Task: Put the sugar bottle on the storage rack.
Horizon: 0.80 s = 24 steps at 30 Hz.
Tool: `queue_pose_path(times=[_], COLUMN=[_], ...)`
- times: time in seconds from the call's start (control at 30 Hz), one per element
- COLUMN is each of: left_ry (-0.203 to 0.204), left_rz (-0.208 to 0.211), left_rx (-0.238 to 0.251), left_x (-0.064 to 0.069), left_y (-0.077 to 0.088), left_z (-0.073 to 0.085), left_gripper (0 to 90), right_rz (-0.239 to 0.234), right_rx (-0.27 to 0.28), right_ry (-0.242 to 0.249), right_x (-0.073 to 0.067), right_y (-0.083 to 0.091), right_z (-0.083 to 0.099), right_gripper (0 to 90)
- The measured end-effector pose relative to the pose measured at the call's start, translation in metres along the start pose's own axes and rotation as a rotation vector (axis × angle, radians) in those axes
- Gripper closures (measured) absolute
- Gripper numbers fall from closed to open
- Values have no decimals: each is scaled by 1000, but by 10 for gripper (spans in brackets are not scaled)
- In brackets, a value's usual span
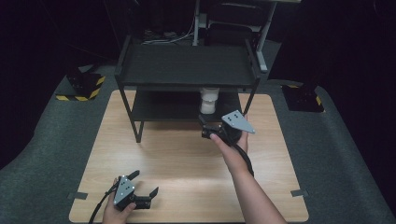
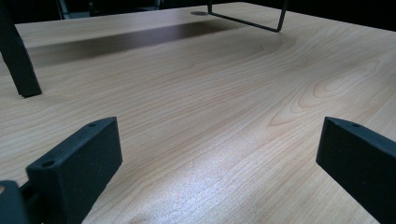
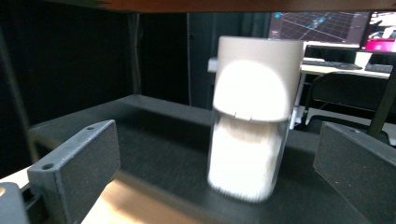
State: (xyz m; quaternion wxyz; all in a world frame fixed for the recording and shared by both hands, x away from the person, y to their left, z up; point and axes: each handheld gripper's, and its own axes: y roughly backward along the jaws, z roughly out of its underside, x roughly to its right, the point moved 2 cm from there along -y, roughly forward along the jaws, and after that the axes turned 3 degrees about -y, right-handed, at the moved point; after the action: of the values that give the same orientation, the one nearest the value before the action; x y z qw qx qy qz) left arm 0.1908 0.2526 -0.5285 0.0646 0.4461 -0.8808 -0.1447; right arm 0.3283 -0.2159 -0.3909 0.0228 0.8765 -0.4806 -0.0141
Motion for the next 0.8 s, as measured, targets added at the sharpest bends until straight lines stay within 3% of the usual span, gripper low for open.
queue_pose_path(times=[0.33, 0.7, 0.8], left_ry=[-3, -8, -10], left_rz=[-3, -11, -14], left_rx=[1, 5, 6], left_x=[1, 3, 3], left_y=[0, 0, 1], left_z=[0, 1, 1], left_gripper=[5, 5, 5], right_rz=[-41, -53, -64], right_rx=[12, -6, -16], right_ry=[-5, -4, 35], right_x=[8, 18, 20], right_y=[46, 91, 106], right_z=[31, 66, 78], right_gripper=[0, 0, 0])
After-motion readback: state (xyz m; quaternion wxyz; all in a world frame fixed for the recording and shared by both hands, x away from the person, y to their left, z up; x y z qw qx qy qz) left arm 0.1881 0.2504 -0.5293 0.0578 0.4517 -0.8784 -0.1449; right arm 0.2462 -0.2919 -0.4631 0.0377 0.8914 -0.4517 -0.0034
